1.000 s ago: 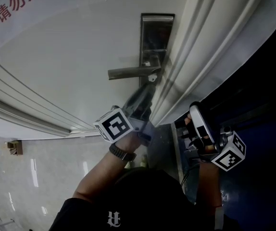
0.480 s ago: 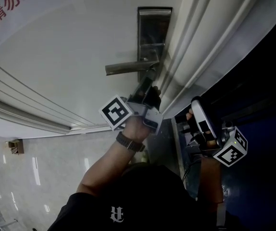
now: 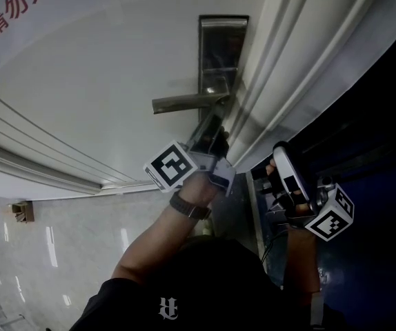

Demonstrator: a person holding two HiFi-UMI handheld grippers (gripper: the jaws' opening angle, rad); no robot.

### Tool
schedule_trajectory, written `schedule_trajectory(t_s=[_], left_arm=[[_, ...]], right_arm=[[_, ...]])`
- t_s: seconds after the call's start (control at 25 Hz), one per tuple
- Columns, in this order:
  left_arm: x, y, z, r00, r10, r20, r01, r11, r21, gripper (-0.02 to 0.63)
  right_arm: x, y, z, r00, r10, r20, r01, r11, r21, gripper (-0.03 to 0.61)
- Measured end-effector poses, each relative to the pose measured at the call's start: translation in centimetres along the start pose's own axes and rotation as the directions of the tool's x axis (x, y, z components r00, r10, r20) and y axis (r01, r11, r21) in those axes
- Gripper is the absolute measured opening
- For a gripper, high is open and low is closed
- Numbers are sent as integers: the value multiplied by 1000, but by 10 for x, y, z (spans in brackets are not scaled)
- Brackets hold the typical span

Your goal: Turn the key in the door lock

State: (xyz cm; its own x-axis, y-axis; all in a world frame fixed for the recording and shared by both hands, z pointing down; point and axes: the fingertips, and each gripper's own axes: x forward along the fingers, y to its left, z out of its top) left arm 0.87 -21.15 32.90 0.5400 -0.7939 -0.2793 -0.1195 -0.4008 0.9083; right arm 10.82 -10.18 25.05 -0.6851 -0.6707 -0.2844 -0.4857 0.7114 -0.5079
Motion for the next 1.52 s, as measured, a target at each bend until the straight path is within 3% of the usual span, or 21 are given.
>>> schedule_trajectory(t_s=[0.2,0.44,0.56,0.72,0.8,0.92,1.24,1.52], left_arm=[[1,-2,-1,995,86,-59,-77,986,149,81],[0,-1,-1,983,161,-83,-134,954,268,83],[1,-1,-1,975,204,-92,-159,921,357,81],[1,-2,-2,961,261,-92,-182,847,500,77],[1,-4,-3,954,290,-80,-191,791,581,69],[1,-7,-4,944,325,-53,-196,685,701,49],[2,-11,-8,929,369,-21,-147,423,894,51],[4,-13,-13,910,414,4,-56,116,992,51]], right_arm=[[3,0,-2,1000,9,-4,-9,1000,5,17],[4,1,-3,1000,18,-5,-18,1000,17,17],[4,-1,-4,1000,23,-6,-23,999,22,17],[5,-2,-6,999,33,-5,-33,999,29,17],[4,-2,-6,999,36,-2,-36,999,33,17],[2,-3,-4,999,37,4,-37,999,37,17],[-3,-6,-3,999,37,16,-38,998,43,17],[-5,-8,-5,999,42,19,-43,998,50,17]])
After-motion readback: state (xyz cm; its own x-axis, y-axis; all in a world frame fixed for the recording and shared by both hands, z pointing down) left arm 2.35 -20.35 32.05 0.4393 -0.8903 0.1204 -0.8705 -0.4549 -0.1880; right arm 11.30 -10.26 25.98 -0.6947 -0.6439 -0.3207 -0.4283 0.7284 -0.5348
